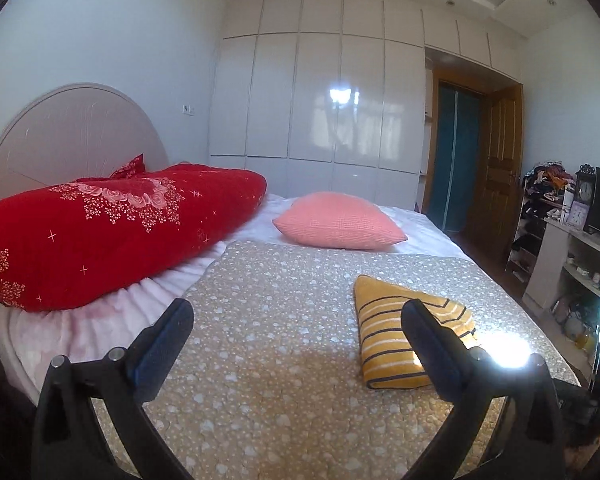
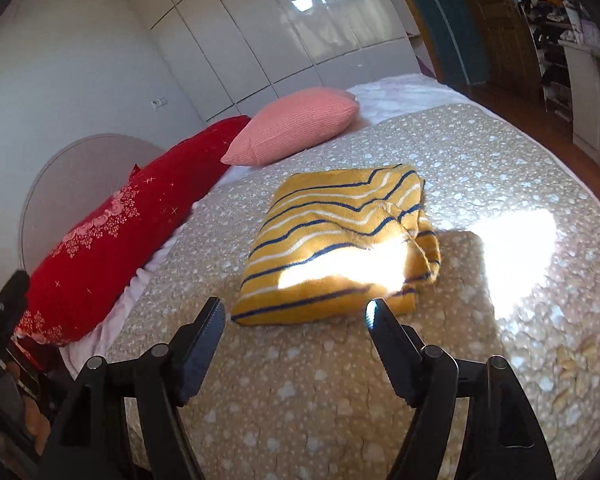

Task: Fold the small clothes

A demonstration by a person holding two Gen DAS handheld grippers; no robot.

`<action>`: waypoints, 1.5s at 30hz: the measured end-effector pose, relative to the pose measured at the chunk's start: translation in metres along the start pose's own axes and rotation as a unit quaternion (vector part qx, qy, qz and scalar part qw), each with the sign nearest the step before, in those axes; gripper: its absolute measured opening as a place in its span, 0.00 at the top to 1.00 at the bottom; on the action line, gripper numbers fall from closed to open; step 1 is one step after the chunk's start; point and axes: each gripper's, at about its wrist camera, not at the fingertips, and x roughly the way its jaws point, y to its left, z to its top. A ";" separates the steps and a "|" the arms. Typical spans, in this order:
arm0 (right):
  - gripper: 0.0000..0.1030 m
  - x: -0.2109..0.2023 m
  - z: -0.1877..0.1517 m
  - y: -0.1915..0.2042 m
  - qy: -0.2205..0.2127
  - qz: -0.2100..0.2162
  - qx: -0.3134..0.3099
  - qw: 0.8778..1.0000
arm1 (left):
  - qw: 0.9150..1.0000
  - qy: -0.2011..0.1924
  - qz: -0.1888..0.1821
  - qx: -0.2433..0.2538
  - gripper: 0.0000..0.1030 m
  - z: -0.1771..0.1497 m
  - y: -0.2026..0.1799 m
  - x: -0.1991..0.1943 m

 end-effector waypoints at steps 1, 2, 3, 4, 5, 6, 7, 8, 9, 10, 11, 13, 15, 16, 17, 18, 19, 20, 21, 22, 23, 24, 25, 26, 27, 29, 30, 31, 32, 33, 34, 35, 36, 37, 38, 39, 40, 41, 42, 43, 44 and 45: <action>0.23 -0.009 -0.008 0.004 -0.007 -0.006 -0.006 1.000 | 1.000 -0.002 -0.003 0.001 0.00 -0.001 0.000 -0.008; 0.22 -0.016 -0.015 0.009 -0.010 -0.008 -0.010 1.000 | 1.000 -0.003 -0.008 -0.001 0.00 -0.002 0.002 -0.013; 0.21 -0.022 -0.021 0.012 -0.011 -0.008 -0.011 1.000 | 1.000 0.002 -0.012 -0.006 0.00 -0.004 0.004 -0.019; 0.21 -0.027 -0.026 0.015 -0.010 -0.009 -0.010 1.000 | 1.000 0.019 -0.012 -0.008 0.00 -0.007 0.006 -0.020; 0.20 -0.030 -0.030 0.017 -0.009 -0.010 -0.008 1.000 | 0.999 0.032 -0.012 -0.008 0.00 -0.009 0.007 -0.021; 0.20 -0.033 -0.034 0.019 -0.006 -0.010 -0.008 1.000 | 0.999 0.047 -0.016 -0.011 0.00 -0.012 0.009 -0.020; 0.20 -0.036 -0.037 0.023 -0.004 -0.011 -0.012 1.000 | 0.998 0.059 -0.025 -0.017 0.00 -0.015 0.013 -0.020; 0.20 -0.037 -0.038 0.026 -0.001 -0.014 -0.019 1.000 | 0.997 0.063 -0.026 -0.020 0.00 -0.019 0.015 -0.019; 0.20 -0.038 -0.041 0.030 0.002 -0.018 -0.024 1.000 | 0.997 0.070 -0.020 -0.023 0.00 -0.023 0.019 -0.019; 0.20 -0.039 -0.042 0.033 0.005 -0.022 -0.028 0.999 | 0.997 0.075 -0.015 -0.026 0.00 -0.025 0.022 -0.019; 0.20 -0.040 -0.042 0.037 0.006 -0.022 -0.032 0.999 | 0.996 0.078 -0.012 -0.031 0.00 -0.028 0.027 -0.020; 0.19 -0.040 -0.043 0.045 0.013 -0.021 -0.040 0.999 | 0.995 0.085 -0.010 -0.046 0.00 -0.033 0.037 -0.021; 0.19 -0.036 -0.043 0.053 0.020 -0.025 -0.050 0.998 | 0.994 0.092 -0.013 -0.061 0.00 -0.036 0.048 -0.022; 0.19 -0.035 -0.043 0.058 0.023 -0.027 -0.054 0.998 | 0.993 0.095 -0.012 -0.069 0.00 -0.037 0.054 -0.022; 0.19 -0.033 -0.044 0.062 0.026 -0.028 -0.058 0.998 | 0.993 0.096 -0.011 -0.075 0.00 -0.038 0.058 -0.022; 0.19 -0.032 -0.045 0.067 0.028 -0.028 -0.062 0.997 | 0.992 0.098 -0.007 -0.082 0.00 -0.039 0.065 -0.022; 0.19 -0.030 -0.046 0.073 0.030 -0.028 -0.067 0.997 | 0.991 0.100 0.000 -0.090 0.00 -0.041 0.073 -0.021; 0.18 -0.028 -0.047 0.078 0.032 -0.030 -0.072 0.996 | 0.990 0.100 0.001 -0.097 0.00 -0.042 0.078 -0.021; 0.18 -0.026 -0.049 0.083 0.035 -0.033 -0.076 0.996 | 0.989 0.101 0.005 -0.111 0.00 -0.045 0.088 -0.020; 0.18 -0.022 -0.050 0.089 0.039 -0.036 -0.081 0.995 | 0.987 0.104 0.010 -0.121 0.00 -0.046 0.095 -0.019; 0.18 -0.019 -0.051 0.094 0.043 -0.039 -0.086 0.995 | 0.985 0.109 0.015 -0.130 0.00 -0.048 0.102 -0.017; 0.18 -0.015 -0.052 0.099 0.047 -0.042 -0.090 0.994 | 0.984 0.115 0.018 -0.139 0.00 -0.051 0.109 -0.014; 0.18 -0.012 -0.053 0.104 0.050 -0.045 -0.095 0.993 | 0.981 0.121 0.019 -0.149 0.00 -0.053 0.117 -0.011; 0.18 -0.009 -0.053 0.108 0.051 -0.049 -0.097 0.993 | 0.979 0.126 0.019 -0.157 0.00 -0.055 0.124 -0.009; 0.18 -0.007 -0.053 0.113 0.051 -0.051 -0.099 0.992 | 0.977 0.130 0.020 -0.168 0.00 -0.058 0.133 -0.006; 0.18 -0.003 -0.052 0.121 0.049 -0.054 -0.103 0.992 | 0.973 0.133 0.022 -0.185 0.00 -0.061 0.146 -0.004; 0.18 -0.002 -0.051 0.126 0.049 -0.056 -0.105 0.992 | 0.971 0.134 0.024 -0.194 0.00 -0.063 0.154 -0.003; 0.18 0.000 -0.050 0.130 0.048 -0.058 -0.107 0.991 | 0.970 0.134 0.025 -0.200 0.00 -0.065 0.159 -0.002; 0.18 0.001 -0.049 0.134 0.048 -0.059 -0.111 0.991 | 0.969 0.134 0.026 -0.205 0.00 -0.066 0.163 -0.001; 0.18 0.003 -0.048 0.139 0.047 -0.061 -0.116 0.990 | 0.968 0.133 0.027 -0.212 0.00 -0.068 0.170 0.000; 0.18 0.006 -0.047 0.144 0.048 -0.065 -0.123 0.989 | 0.967 0.133 0.027 -0.217 0.00 -0.070 0.174 0.000; 0.18 0.008 -0.047 0.149 0.048 -0.069 -0.128 0.988 | 0.966 0.132 0.028 -0.220 0.00 -0.071 0.177 0.001; 0.18 0.011 -0.047 0.153 0.048 -0.072 -0.133 0.987 | 0.965 0.132 0.029 -0.224 0.00 -0.072 0.181 0.002; 0.18 0.013 -0.046 0.157 0.047 -0.075 -0.136 0.987 | 0.964 0.132 0.030 -0.230 0.00 -0.074 0.187 0.002; 0.18 0.014 -0.046 0.161 0.046 -0.076 -0.139 0.986 | 0.963 0.133 0.031 -0.233 0.00 -0.075 0.190 0.003; 0.18 0.015 -0.046 0.164 0.044 -0.079 -0.141 0.986 | 0.962 0.134 0.032 -0.237 0.00 -0.077 0.194 0.004; 0.18 0.016 -0.045 0.168 0.043 -0.080 -0.144 0.985 | 0.960 0.135 0.032 -0.242 0.00 -0.079 0.198 0.005; 0.18 0.018 -0.045 0.172 0.043 -0.082 -0.147 0.985 | 0.960 0.136 0.033 -0.244 0.00 -0.079 0.200 0.006; 0.18 0.020 -0.044 0.175 0.044 -0.085 -0.150 0.984 | 0.959 0.137 0.035 -0.247 0.00 -0.080 0.204 0.006; 0.18 0.022 -0.044 0.178 0.045 -0.086 -0.153 0.983 | 0.958 0.136 0.035 -0.250 0.00 -0.081 0.206 0.007; 0.18 0.023 -0.044 0.181 0.045 -0.088 -0.156 0.983 | 0.958 0.135 0.035 -0.252 0.00 -0.082 0.208 0.007; 0.18 0.024 -0.044 0.184 0.045 -0.089 -0.159 0.982 | 0.957 0.136 0.035 -0.253 0.00 -0.084 0.211 0.008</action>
